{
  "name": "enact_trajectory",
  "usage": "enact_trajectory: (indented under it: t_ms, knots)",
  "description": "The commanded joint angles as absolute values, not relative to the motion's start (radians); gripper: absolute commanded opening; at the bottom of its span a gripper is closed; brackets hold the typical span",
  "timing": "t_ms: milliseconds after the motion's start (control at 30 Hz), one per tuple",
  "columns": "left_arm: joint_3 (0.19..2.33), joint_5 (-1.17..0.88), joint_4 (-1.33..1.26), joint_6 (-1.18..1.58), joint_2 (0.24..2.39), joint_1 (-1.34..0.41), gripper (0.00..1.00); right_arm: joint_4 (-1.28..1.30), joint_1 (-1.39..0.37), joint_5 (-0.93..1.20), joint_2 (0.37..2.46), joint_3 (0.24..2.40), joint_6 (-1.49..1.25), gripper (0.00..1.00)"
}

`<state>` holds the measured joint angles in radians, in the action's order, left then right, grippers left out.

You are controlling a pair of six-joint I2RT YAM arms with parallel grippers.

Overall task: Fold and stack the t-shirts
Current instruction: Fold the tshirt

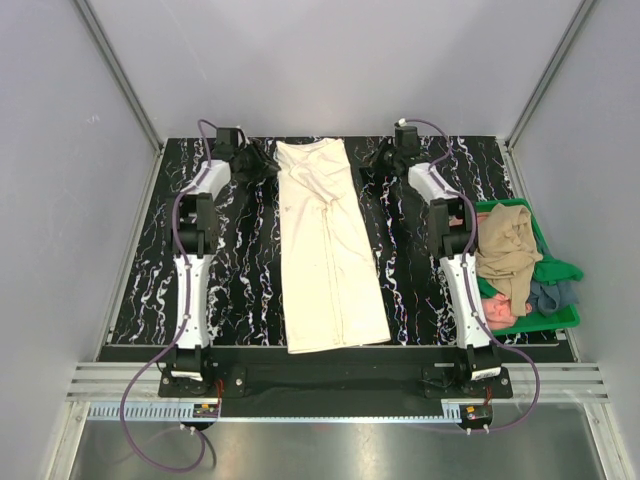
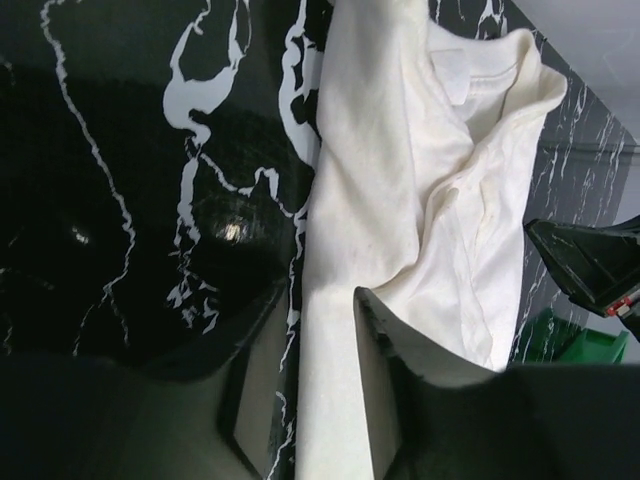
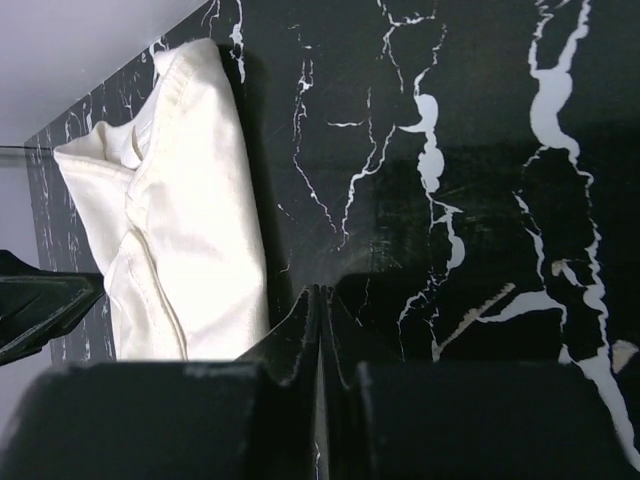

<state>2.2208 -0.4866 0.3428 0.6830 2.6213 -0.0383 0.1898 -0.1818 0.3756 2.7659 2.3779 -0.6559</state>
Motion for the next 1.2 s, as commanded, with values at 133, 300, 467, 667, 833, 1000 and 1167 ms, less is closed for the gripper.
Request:
enact_trajectory:
  t_ms: [133, 300, 467, 667, 833, 1000, 1167]
  knots:
    - [1.935, -0.359, 0.496, 0.543, 2.306, -0.006, 0.45, 0.328, -0.173, 0.33, 2.539, 2.228, -0.595, 0.31]
    - [1.529, -0.296, 0.509, 0.506, 1.947, -0.055, 0.48, 0.399, -0.169, 0.423, 2.196, 1.843, -0.561, 0.49]
    - [1.102, -0.276, 0.445, 0.549, 1.608, -0.176, 0.51, 0.452, -0.179, 0.388, 1.802, 1.343, -0.557, 0.52]
    - [0.824, -0.253, 0.425, 0.603, 1.404, -0.376, 0.52, 0.532, -0.335, 0.342, 1.439, 0.993, -0.574, 0.52]
    - [0.703, -0.25, 0.325, 0.705, 1.307, -0.532, 0.43, 0.529, -0.547, 0.2, 1.316, 0.893, -0.666, 0.42]
    - [0.626, -0.189, 0.298, 0.81, 1.224, -0.571, 0.4, 0.433, -0.764, 0.037, 1.304, 0.853, -0.721, 0.34]
    - [0.584, -0.14, 0.34, 0.801, 1.166, -0.571, 0.41, 0.416, -0.922, 0.008, 1.411, 0.89, -0.779, 0.33]
